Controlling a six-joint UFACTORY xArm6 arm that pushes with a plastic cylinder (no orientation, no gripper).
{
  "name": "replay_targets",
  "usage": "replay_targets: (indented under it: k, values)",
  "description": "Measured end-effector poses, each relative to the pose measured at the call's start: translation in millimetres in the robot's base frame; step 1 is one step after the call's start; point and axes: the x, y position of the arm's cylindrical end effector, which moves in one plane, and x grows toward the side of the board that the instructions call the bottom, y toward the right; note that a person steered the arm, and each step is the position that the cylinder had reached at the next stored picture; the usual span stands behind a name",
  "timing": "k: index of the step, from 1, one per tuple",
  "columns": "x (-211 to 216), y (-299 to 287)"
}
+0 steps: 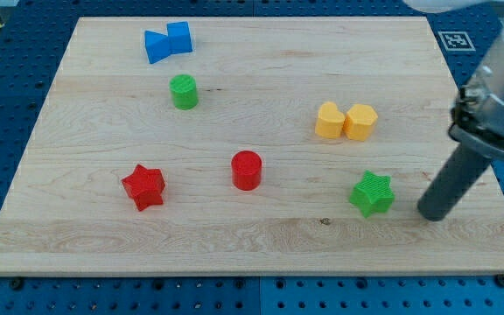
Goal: Move the green star below the green circle
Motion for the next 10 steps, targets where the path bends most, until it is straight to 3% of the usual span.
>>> replay_targets:
  k: [5, 9, 10]
  values:
    - [13.2, -101.1]
    - [13.2, -116.6]
    - [13.7, -83.9]
